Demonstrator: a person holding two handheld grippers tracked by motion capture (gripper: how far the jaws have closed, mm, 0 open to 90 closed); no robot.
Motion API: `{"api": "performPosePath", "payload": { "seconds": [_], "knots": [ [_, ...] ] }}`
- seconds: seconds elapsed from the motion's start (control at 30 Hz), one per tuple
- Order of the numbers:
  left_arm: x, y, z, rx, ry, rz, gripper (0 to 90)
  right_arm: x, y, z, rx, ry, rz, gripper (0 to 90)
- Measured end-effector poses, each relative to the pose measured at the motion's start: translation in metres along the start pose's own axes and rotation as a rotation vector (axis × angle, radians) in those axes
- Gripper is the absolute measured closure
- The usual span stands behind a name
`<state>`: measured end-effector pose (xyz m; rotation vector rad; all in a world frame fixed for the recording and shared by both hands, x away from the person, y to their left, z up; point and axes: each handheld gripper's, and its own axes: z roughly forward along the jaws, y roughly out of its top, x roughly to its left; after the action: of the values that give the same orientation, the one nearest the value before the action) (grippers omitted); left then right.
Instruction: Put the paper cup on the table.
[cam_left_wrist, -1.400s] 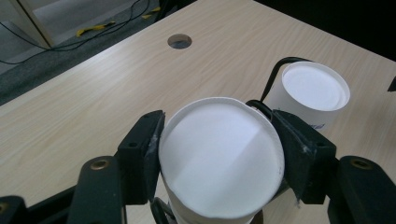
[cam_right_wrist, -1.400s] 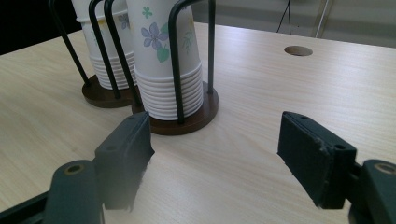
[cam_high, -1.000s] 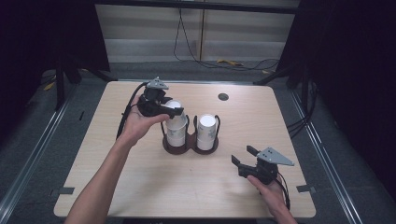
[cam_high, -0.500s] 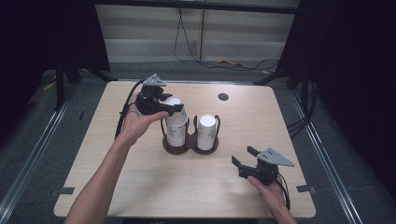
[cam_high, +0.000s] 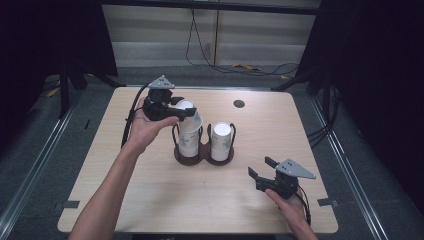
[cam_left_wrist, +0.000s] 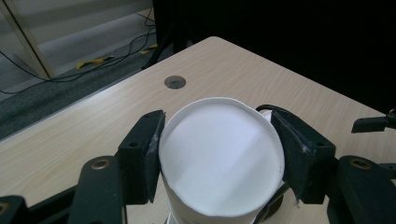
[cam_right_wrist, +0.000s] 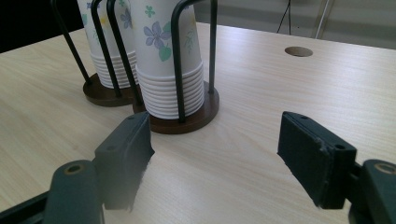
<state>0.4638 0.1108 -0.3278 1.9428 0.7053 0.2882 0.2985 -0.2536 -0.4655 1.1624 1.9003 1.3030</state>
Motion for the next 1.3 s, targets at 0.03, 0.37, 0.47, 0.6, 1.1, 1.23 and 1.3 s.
{"api": "performPosePath", "payload": {
  "seconds": [0.03,0.37,0.47,0.6,1.1,1.23,1.3],
  "knots": [
    [-0.001,0.001,-0.002,-0.013,0.001,0.004,37.4,0.000,0.000,0.000,-0.001,0.001,-0.001,25.8],
    [-0.001,0.003,-0.013,-0.069,-0.038,-0.005,37.4,0.001,0.000,0.001,0.001,0.004,-0.005,25.8],
    [-0.004,0.003,-0.015,-0.085,-0.062,-0.005,37.4,0.001,0.000,0.001,-0.002,0.007,-0.003,25.7],
    [-0.009,0.003,-0.021,-0.107,-0.095,0.005,37.3,0.001,0.000,0.000,-0.004,0.009,-0.002,24.0],
    [-0.011,-0.014,-0.029,-0.147,-0.238,-0.027,37.3,0.006,0.001,-0.003,-0.033,0.078,-0.006,23.6],
    [-0.016,-0.018,-0.030,-0.141,-0.265,0.004,37.3,0.008,0.003,-0.004,-0.048,0.097,-0.011,22.8],
    [-0.020,-0.022,-0.030,-0.149,-0.292,0.013,37.3,0.011,0.003,-0.005,-0.051,0.123,-0.024,22.5]
  ]
}}
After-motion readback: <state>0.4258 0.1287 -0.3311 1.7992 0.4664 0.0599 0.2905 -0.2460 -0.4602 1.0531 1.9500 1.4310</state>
